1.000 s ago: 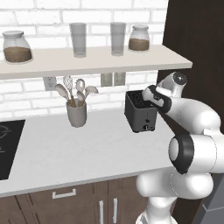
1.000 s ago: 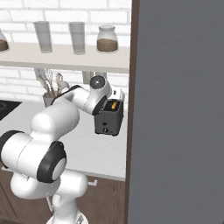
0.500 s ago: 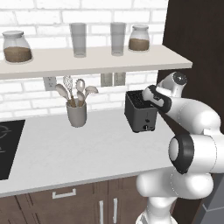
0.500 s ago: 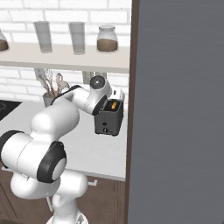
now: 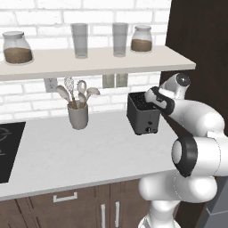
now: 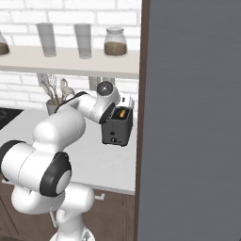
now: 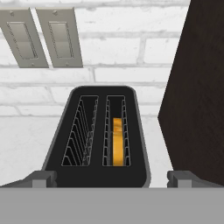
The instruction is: Start the toaster. Once the lever pops up, take the bread to the plate on the dining counter.
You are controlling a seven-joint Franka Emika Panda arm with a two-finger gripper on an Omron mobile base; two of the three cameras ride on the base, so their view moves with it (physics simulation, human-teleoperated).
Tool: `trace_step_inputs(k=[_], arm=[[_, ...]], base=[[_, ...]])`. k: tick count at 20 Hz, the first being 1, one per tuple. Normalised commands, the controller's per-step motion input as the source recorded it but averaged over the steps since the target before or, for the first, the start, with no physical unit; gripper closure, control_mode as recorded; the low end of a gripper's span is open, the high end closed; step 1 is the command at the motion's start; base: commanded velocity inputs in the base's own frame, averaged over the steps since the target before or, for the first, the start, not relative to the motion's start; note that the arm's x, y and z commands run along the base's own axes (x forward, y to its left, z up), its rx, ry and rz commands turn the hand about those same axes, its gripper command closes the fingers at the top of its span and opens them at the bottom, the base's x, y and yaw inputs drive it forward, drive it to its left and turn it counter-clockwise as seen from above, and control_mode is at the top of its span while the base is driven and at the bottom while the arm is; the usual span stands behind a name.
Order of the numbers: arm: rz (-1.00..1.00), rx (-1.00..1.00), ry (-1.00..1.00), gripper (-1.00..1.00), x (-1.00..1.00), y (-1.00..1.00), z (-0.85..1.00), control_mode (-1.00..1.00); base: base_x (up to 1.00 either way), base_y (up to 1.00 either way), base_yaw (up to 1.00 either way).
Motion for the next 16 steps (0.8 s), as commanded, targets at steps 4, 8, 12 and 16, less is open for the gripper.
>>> trace_step_inputs(k=[4, 8, 12, 16], arm=[[0.0, 0.0, 0.0, -1.0, 0.0, 0.0, 0.0, -1.0], [0.0, 0.0, 0.0, -1.0, 0.0, 0.0, 0.0, -1.0], [0.0, 0.0, 0.0, -1.0, 0.0, 0.0, 0.0, -1.0], [0.0, 0.0, 0.0, -1.0, 0.0, 0.0, 0.0, -1.0]], base=[[0.0, 0.0, 0.0], [0.0, 0.0, 0.0], [0.0, 0.0, 0.0], [0.0, 0.0, 0.0]])
